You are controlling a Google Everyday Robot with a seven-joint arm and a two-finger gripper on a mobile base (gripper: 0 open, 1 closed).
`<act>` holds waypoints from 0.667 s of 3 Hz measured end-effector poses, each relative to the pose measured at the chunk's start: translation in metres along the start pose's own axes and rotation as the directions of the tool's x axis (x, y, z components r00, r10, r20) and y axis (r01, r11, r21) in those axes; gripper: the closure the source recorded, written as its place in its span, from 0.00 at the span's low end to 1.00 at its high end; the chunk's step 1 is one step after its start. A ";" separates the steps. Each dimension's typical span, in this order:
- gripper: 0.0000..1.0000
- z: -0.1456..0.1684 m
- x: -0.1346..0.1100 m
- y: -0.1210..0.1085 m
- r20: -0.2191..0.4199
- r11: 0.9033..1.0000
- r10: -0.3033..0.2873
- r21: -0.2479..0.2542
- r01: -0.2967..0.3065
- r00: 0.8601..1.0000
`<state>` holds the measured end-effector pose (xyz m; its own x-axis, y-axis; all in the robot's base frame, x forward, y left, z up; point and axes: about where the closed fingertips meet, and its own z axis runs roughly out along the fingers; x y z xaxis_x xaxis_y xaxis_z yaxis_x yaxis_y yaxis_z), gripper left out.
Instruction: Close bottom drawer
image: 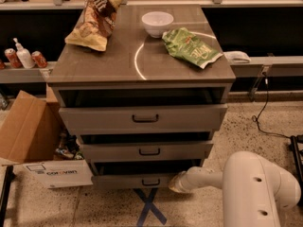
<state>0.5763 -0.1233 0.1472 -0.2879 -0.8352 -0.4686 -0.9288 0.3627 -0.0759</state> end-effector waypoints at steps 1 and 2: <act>1.00 0.002 -0.010 -0.017 0.005 1.000 -0.005 0.026 0.005 1.000; 1.00 -0.003 -0.020 -0.048 0.010 0.998 0.002 0.065 -0.002 1.000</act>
Offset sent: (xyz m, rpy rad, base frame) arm 0.0577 -0.0008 0.0210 -0.0130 -0.0759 -0.0334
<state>0.6257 -0.1250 0.1627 -0.2872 -0.8303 -0.4776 -0.9109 0.3909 -0.1319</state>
